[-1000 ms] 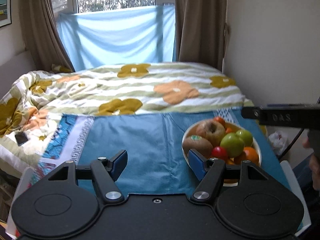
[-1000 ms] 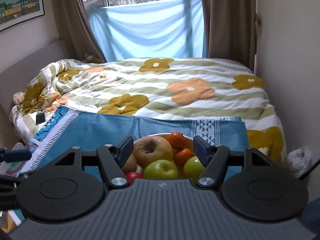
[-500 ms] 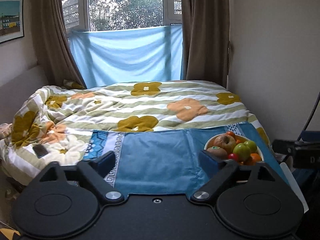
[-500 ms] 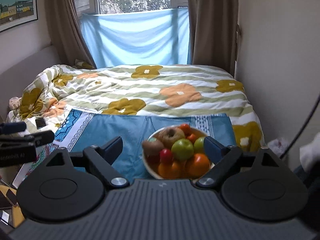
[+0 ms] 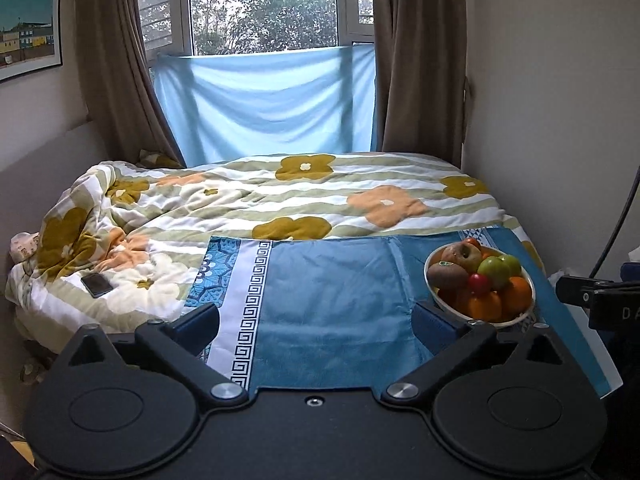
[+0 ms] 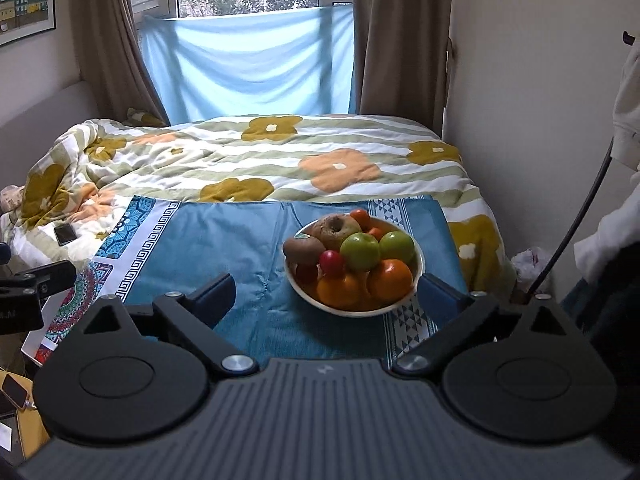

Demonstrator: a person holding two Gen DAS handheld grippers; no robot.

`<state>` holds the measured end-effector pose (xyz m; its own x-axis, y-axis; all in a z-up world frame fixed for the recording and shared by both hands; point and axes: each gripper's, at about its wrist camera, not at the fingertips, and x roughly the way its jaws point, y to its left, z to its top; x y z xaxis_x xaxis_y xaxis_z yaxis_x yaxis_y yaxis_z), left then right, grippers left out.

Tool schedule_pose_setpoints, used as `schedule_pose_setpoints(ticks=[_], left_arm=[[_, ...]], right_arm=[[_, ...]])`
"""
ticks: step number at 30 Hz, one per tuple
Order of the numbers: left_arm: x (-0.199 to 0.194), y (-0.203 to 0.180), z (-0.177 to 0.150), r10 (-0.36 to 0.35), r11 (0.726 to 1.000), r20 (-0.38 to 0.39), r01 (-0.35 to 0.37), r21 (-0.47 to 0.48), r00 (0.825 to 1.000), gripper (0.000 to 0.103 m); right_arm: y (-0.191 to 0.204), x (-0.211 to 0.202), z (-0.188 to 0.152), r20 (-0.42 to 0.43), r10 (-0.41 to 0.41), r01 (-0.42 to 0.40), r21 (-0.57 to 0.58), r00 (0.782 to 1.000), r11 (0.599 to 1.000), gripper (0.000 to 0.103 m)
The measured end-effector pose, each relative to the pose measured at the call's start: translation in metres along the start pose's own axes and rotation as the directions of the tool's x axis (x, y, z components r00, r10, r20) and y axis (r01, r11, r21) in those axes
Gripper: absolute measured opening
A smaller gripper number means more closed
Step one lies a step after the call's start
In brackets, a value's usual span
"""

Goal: Organize fruits

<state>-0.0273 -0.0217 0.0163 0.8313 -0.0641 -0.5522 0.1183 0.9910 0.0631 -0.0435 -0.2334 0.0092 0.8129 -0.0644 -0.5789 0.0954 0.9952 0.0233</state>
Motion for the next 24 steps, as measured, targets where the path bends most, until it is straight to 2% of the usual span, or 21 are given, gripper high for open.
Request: schedule_pose_setpoints(ticks=[11, 24], left_arm=[[-0.0062, 0.004, -0.0009, 0.002, 1.0, 0.024, -0.002, -0.003, 1.0, 0.103], [-0.005, 0.0027, -0.0019, -0.001, 1.0, 0.018, 0.001, -0.001, 1.0, 0.103]], right_arm=[[0.0022, -0.0044, -0.0033, 0.002, 0.002, -0.002, 0.007, 1.0, 1.0, 0.103], [0.0002, -0.004, -0.001, -0.01, -0.002, 0.002, 0.019, 1.0, 1.0, 0.103]])
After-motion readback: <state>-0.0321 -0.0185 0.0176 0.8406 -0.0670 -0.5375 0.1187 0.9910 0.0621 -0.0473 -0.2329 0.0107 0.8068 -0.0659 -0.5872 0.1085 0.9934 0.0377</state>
